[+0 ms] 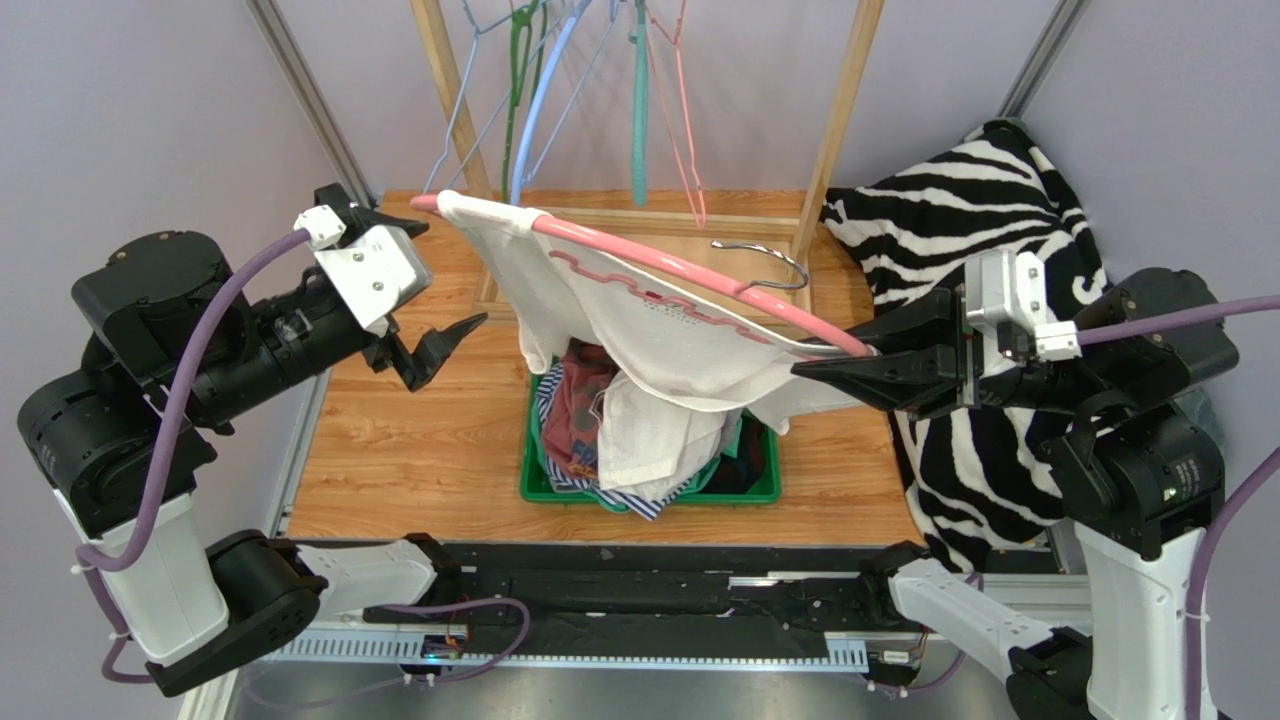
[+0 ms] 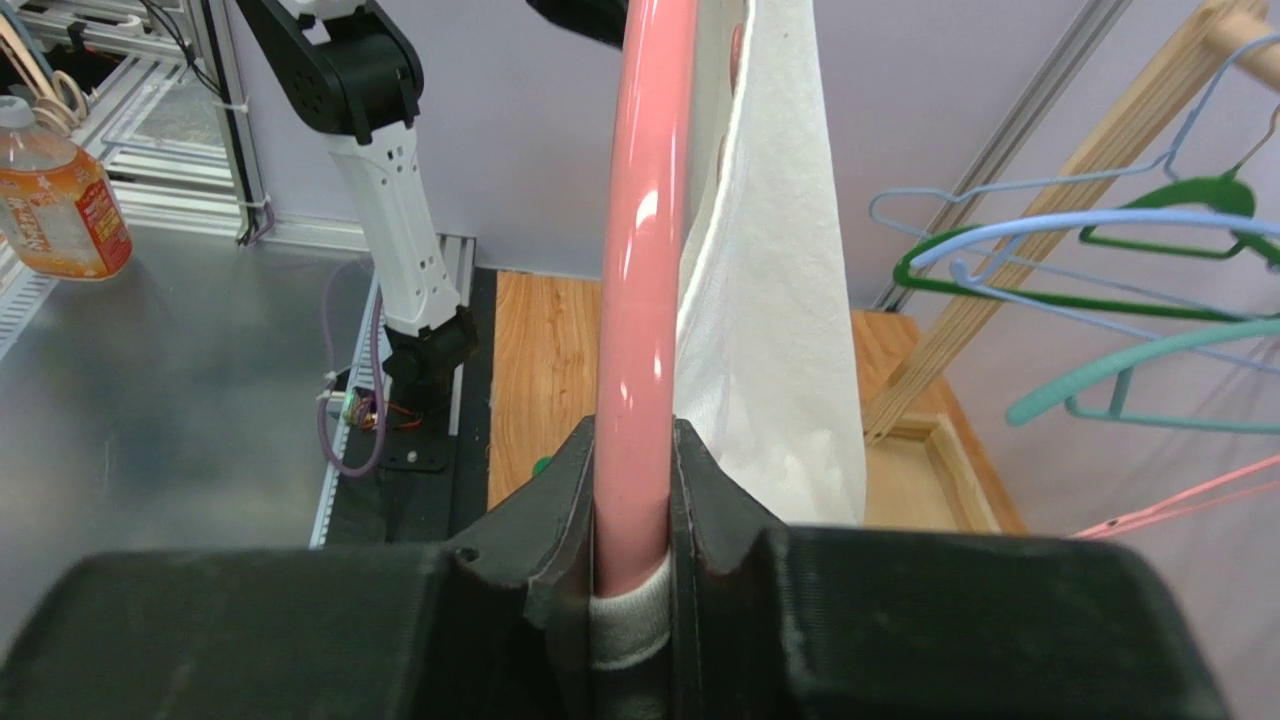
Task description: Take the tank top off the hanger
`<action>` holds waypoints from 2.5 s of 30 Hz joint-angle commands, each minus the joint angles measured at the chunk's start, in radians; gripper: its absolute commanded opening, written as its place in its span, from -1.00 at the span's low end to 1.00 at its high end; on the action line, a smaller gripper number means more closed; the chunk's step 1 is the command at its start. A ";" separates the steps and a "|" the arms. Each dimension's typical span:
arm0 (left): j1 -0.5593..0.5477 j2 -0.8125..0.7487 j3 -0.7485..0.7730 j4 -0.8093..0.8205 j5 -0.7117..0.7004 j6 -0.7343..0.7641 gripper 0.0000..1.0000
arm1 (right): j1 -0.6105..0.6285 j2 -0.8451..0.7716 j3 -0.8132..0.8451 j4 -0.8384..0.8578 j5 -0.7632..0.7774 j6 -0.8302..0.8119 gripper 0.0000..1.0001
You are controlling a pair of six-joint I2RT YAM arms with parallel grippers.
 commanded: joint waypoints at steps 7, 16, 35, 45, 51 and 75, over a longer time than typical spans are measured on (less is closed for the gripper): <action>0.024 -0.049 -0.019 0.030 -0.012 0.001 0.98 | 0.005 0.032 -0.022 0.118 0.045 -0.025 -1.00; 0.032 -0.071 0.014 -0.025 0.056 0.135 0.98 | 0.005 0.134 -0.059 -0.031 -0.045 -0.064 -1.00; 0.034 0.001 -0.104 0.127 0.346 0.245 0.86 | 0.082 0.178 -0.145 -0.008 -0.224 0.094 -1.00; 0.032 0.170 0.122 -0.263 0.578 0.278 -0.31 | 0.095 0.206 -0.125 -0.011 -0.211 0.082 -1.00; 0.032 0.164 0.069 -0.246 0.607 0.245 -0.26 | 0.109 0.239 -0.075 -0.054 -0.187 0.053 -1.00; 0.031 0.082 -0.104 0.071 0.347 0.039 -1.00 | 0.145 0.069 -0.241 0.266 0.399 0.108 0.09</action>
